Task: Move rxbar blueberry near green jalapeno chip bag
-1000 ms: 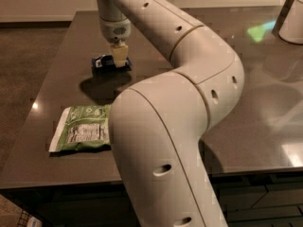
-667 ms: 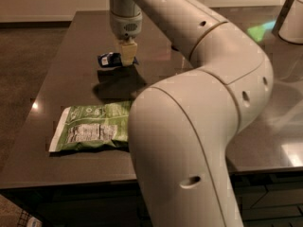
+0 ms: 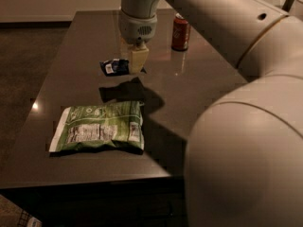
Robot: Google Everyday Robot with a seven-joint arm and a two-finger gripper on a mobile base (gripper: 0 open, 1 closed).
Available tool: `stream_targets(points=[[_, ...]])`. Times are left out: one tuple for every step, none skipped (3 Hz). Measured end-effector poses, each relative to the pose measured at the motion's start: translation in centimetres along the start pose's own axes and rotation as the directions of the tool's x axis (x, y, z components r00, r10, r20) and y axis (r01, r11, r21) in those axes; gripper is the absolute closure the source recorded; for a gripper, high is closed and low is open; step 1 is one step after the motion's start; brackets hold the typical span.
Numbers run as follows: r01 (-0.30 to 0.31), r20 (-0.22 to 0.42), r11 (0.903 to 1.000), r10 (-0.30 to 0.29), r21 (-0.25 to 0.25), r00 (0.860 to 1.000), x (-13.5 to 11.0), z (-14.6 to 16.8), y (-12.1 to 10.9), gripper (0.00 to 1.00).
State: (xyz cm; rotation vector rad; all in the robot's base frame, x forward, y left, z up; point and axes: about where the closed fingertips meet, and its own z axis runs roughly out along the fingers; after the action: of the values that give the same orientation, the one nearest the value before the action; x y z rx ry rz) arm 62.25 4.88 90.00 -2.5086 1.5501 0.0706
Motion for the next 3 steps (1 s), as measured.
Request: stream_targets(points=[[0.053,0.007,0.9985,-0.053,-0.017,0.999,-1.7,0.0,3.6,0.82],[0.091,0.016,0.9951,-0.091,-0.038,0.996,-3.1,0.1,5.8,0.58],[0.113,0.029,0.9922,-0.112,-0.053,0.993,-4.0,0.0,6.9,0.36]])
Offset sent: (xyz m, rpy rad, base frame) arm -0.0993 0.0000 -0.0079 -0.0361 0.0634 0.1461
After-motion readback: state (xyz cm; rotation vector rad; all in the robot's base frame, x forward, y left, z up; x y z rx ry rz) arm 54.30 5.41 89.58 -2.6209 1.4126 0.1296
